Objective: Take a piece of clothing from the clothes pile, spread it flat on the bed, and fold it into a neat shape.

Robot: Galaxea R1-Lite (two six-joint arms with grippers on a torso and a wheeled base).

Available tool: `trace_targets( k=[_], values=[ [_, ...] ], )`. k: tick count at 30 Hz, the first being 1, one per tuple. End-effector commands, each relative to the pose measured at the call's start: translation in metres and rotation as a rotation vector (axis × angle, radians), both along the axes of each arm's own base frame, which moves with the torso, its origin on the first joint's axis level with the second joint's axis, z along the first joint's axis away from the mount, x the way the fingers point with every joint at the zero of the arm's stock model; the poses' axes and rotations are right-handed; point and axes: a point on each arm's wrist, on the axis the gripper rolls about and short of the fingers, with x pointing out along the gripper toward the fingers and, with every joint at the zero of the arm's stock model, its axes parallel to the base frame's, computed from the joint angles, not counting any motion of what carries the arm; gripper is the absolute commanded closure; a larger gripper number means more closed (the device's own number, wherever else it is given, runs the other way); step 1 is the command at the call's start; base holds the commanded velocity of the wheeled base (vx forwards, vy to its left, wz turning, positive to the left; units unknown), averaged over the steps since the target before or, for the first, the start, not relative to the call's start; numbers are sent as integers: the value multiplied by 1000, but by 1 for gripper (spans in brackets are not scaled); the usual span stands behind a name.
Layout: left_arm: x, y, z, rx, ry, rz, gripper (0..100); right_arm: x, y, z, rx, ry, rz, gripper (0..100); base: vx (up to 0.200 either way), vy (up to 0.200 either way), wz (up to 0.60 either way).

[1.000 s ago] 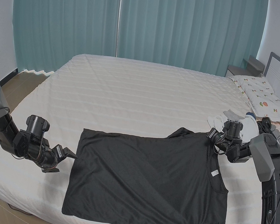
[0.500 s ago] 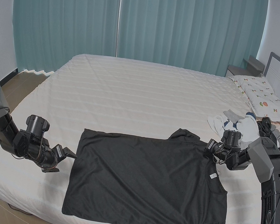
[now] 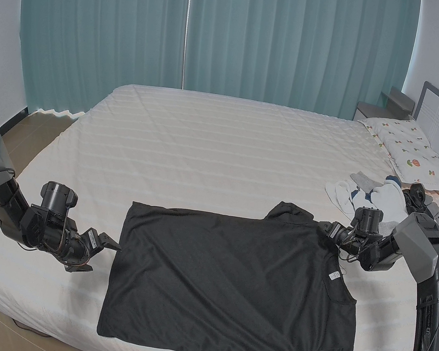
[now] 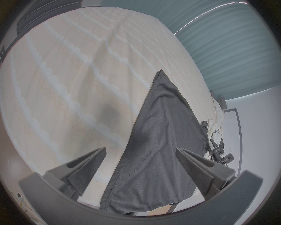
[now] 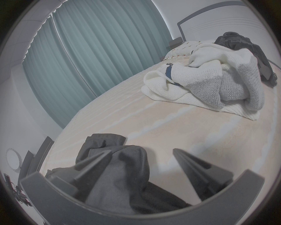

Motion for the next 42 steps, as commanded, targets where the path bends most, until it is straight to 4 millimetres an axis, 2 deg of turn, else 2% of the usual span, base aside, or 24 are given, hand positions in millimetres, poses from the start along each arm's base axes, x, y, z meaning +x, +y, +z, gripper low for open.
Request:
trace_targets(
  k=[1,2,5,6,8,10,15,18,22,26,34,36,40,42],
  values=[
    [-3,0,2,0,-2,-4,0,-33,0,37,15,-32,-1,0,-200,0,0],
    [-3,0,2,0,-2,-4,0,-34,0,38,15,-38,-1,0,-200,0,0],
    [-14,-8,8,5,-3,-37,0,-68,4,49,50,-41,-7,0,-200,0,0],
    [-15,-8,9,5,-3,-38,0,-70,4,49,51,-40,-7,0,-200,0,0],
    [-33,-19,23,29,-40,-115,0,-105,12,57,80,-3,-2,0,-200,0,0],
    [-39,-24,29,37,-60,-149,0,-122,16,63,118,4,-7,0,-200,0,0],
    [-43,-37,24,41,-44,-201,0,-161,25,69,181,39,-8,0,-200,0,0],
    [-49,-40,10,42,4,-226,0,-176,31,72,191,62,5,0,-200,0,0],
    [-48,-43,-3,46,20,-247,0,-185,41,70,235,92,1,0,-100,0,0],
    [-52,-46,-7,55,23,-259,0,-197,48,66,306,142,-20,0,0,0,0],
    [-44,-50,-13,72,-21,-254,0,-200,48,53,334,151,-36,0,0,0,0],
    [-38,-50,-22,114,-30,-227,0,-201,48,48,336,149,-37,0,0,0,0],
    [-36,-54,-26,138,-49,-221,0,-202,47,45,340,149,-37,0,0,0,0],
    [-32,-64,-36,194,-80,-216,0,-204,49,42,343,133,-28,0,0,0,0]
  ],
)
